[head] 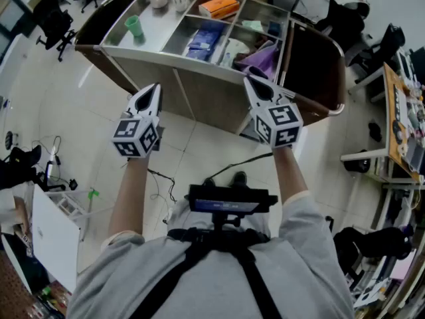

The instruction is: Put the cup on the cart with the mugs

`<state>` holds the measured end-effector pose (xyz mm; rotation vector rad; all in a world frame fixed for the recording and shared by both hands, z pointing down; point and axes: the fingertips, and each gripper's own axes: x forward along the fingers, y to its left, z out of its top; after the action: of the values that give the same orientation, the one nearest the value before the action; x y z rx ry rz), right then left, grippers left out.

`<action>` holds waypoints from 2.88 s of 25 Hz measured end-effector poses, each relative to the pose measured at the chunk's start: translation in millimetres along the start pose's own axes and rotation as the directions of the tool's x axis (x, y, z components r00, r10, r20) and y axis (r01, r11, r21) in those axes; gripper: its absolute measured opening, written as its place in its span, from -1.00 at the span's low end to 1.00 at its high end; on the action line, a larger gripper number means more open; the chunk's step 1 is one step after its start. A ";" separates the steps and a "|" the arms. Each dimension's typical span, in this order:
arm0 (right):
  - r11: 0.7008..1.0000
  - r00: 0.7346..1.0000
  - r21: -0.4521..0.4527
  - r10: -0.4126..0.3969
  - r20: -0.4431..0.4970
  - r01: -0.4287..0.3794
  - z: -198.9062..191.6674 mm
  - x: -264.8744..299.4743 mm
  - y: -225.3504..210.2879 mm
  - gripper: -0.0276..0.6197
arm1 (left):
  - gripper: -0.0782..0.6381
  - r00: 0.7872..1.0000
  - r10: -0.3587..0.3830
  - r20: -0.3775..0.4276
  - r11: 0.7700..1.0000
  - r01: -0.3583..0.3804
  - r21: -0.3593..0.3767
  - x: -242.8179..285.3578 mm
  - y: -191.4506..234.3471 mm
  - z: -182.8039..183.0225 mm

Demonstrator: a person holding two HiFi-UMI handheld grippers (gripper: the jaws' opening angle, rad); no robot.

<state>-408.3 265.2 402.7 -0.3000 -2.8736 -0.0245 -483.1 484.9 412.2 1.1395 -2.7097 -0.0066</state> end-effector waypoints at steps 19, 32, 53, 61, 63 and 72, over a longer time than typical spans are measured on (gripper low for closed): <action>0.724 0.759 0.257 -0.649 -0.060 0.640 -121.7 -335.8 -246.3 -0.91 | -0.77 0.784 -0.613 -0.096 0.781 0.620 0.074 141.2 -365.2 -8.9; 0.550 0.602 0.310 -0.793 -0.099 0.776 -185.6 -572.6 -369.1 -0.91 | -0.77 0.558 -0.814 -0.161 0.548 0.830 0.109 171.8 -698.2 -29.2; 0.350 0.402 0.307 -0.907 -0.124 0.885 -217.6 -734.6 -505.0 -0.91 | -0.77 0.285 -0.929 -0.236 0.251 0.954 0.161 250.2 -993.0 -41.2; 0.314 0.374 0.304 -0.913 -0.163 0.900 -218.6 -727.3 -623.2 -0.91 | -0.77 0.220 -0.943 -0.252 0.197 0.974 0.113 357.0 -1068.7 -40.2; 0.304 0.366 0.306 -0.915 -0.169 0.902 -218.3 -725.0 -651.5 -0.91 | -0.77 0.207 -0.944 -0.255 0.183 0.976 0.115 381.4 -1084.3 -35.6; 0.285 0.351 0.303 -0.917 -0.191 0.909 -224.4 -710.7 -746.3 -0.91 | -0.77 0.178 -0.944 -0.277 0.151 0.982 0.116 470.7 -1135.4 -29.9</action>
<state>166.8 -617.7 449.3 1.4807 -2.5124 0.3004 4.0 -643.7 434.8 2.6511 -1.3127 0.2524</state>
